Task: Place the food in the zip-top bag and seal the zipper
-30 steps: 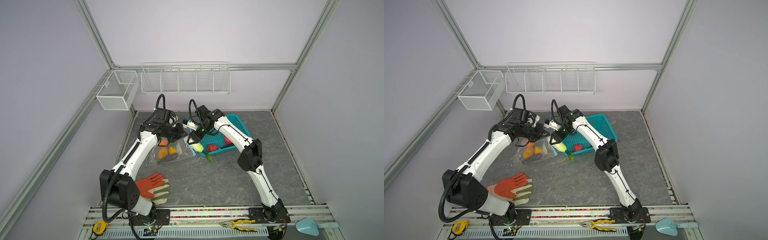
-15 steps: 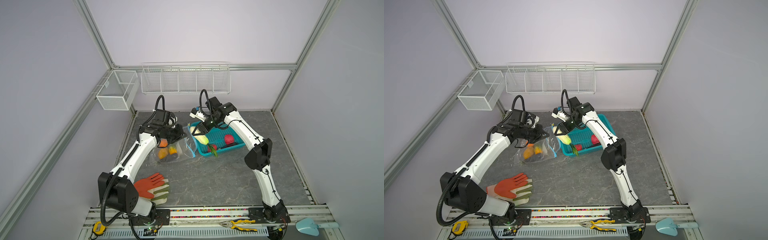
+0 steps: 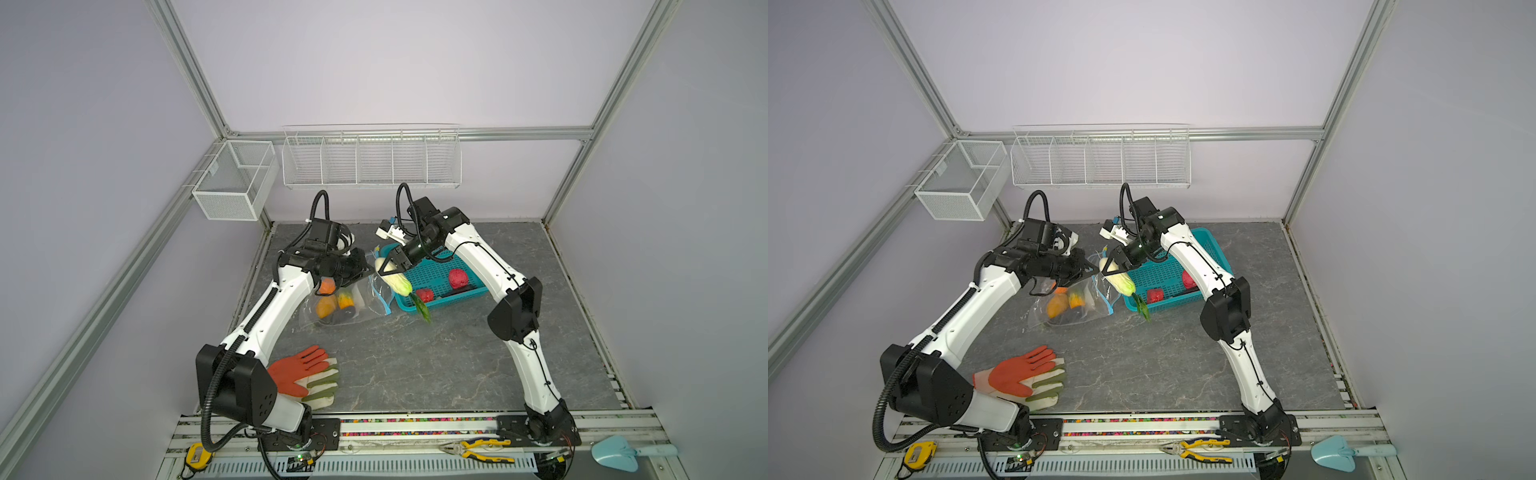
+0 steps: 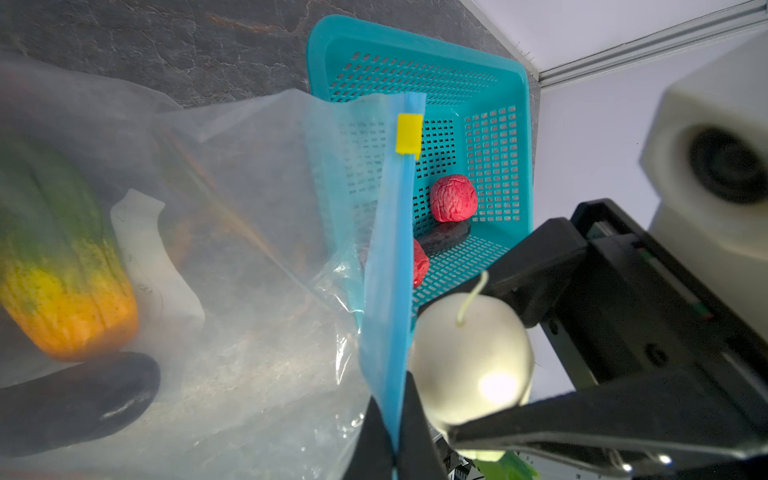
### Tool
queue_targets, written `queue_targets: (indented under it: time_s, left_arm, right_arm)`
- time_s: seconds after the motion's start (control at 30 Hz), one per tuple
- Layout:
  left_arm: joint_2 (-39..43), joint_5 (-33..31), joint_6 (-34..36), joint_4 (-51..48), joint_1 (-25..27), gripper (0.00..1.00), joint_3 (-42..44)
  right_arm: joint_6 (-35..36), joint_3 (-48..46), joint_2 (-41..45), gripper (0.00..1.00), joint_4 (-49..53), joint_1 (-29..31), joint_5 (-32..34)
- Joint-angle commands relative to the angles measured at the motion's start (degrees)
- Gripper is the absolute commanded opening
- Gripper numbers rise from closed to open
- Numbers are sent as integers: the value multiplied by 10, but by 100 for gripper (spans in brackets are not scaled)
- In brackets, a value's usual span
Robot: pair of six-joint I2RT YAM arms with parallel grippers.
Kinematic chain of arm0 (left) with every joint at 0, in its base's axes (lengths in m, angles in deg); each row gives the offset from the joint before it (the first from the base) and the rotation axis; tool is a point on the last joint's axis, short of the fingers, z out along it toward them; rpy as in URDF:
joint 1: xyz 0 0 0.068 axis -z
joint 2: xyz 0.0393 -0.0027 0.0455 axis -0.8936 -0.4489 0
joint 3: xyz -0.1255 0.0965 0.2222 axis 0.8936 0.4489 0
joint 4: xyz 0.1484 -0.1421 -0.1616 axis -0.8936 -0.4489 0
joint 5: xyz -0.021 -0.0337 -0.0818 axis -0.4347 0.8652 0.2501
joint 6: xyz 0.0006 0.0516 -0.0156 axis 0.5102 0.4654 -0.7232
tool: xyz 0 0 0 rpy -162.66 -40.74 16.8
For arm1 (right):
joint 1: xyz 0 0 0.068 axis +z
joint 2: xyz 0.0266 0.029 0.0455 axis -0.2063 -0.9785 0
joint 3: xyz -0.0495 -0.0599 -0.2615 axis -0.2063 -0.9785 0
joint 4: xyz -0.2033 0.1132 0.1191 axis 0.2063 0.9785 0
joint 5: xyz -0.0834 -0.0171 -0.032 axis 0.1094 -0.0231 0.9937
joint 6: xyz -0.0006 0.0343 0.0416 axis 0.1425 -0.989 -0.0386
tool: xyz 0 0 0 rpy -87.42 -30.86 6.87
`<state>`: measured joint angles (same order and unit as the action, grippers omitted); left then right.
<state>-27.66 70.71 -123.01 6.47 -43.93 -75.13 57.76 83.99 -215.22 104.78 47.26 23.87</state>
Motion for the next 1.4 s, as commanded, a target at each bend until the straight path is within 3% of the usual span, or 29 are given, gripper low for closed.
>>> queue_targets:
  time_s: [0.0, 0.4, 0.97, 1.07, 1.2, 1.37]
  left_arm:
    - [11, 6, -3, 5, 5, 0, -11]
    - [20, 6, -13, 10, 16, 0, -12]
    - [21, 11, -25, 30, 26, 0, 16]
    - [20, 11, -24, 32, 26, 0, 18]
    - [16, 12, -24, 35, 26, 0, 23]
    - [3, 13, -24, 44, 26, 0, 29]
  right_arm:
    - [0, -5, -22, 19, 5, 10, -12]
    - [-10, 20, -62, 25, -5, 19, -18]
    - [-87, 25, -82, 74, -54, 19, 13]
    - [-91, 25, -78, 74, -49, 19, 24]
    - [-89, 25, -74, 63, -38, 19, 43]
    - [-86, 24, -69, 59, -31, 8, 73]
